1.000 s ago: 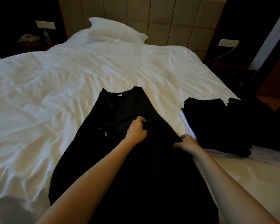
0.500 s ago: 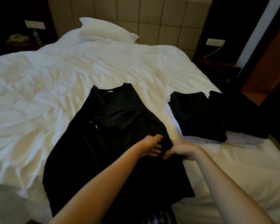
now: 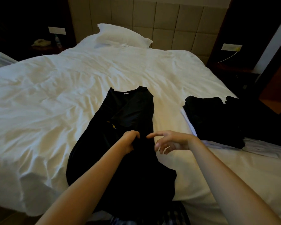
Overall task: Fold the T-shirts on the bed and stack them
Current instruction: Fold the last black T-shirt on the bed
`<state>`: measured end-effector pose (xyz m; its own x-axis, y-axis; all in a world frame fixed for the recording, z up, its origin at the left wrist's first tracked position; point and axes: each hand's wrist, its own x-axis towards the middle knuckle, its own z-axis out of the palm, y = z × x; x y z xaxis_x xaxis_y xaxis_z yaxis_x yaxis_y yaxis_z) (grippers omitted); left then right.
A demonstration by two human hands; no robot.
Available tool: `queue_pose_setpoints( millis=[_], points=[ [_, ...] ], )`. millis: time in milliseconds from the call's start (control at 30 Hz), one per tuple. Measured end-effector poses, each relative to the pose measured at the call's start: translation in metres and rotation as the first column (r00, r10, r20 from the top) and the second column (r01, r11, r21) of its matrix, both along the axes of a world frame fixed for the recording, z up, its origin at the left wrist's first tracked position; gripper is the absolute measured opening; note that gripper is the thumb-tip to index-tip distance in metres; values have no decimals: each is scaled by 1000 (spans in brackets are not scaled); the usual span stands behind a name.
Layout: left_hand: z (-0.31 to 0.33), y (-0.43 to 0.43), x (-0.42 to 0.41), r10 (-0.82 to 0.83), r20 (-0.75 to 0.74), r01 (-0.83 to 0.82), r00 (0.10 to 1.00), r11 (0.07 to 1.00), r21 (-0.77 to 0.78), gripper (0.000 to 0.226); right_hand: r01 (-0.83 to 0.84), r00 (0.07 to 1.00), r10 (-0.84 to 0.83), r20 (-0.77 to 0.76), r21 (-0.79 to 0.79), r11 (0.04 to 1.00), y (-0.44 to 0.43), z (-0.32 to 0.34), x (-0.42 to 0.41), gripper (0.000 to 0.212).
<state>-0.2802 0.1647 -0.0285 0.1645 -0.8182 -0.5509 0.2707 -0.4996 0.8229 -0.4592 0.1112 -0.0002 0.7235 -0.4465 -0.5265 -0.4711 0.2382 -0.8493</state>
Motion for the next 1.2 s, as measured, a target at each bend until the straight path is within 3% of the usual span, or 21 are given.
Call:
queue_pose_setpoints(
  millis=[100, 200, 367, 567, 767, 867, 933, 1033, 1100, 1200],
  points=[
    [-1, 11, 31, 44, -37, -44, 998, 999, 6, 21, 130, 988, -140, -61, -146, 981, -12, -4, 28, 29],
    [-1, 19, 57, 79, -46, -79, 996, 997, -3, 25, 197, 968, -226, -106, -233, 953, -19, -11, 60, 32],
    [-6, 38, 105, 165, -1, -165, 986, 986, -9, 35, 132, 966, -186, -177, -279, 951, -12, -24, 112, 37],
    [-20, 62, 140, 302, 125, -308, 945, 951, 26, 26, 45, 965, -134, -227, -360, 932, 2, -33, 155, 36],
    [-37, 84, 156, 176, 287, -176, 942, 984, -28, 11, -81, 990, 41, -132, -311, 947, 38, -48, 171, 12],
    [-43, 100, 159, -46, 351, 24, 935, 997, 68, 27, -169, 982, 138, -126, -284, 944, 55, -57, 172, 10],
    [-45, 112, 160, -152, 363, 114, 919, 986, 124, 25, -206, 975, 168, -145, -306, 929, 62, -60, 173, 9],
    [-49, 125, 162, 0, 395, -18, 918, 999, 44, 7, -224, 970, 175, -167, -345, 912, 66, -57, 177, 9],
    [-52, 131, 166, 78, 437, -84, 896, 996, -6, 15, -213, 971, 158, -177, -363, 907, 67, -54, 181, 11],
    [-60, 137, 170, -23, 588, 8, 809, 1000, 28, 18, -216, 966, 139, -219, -379, 900, 67, -52, 185, 15]
  ],
)
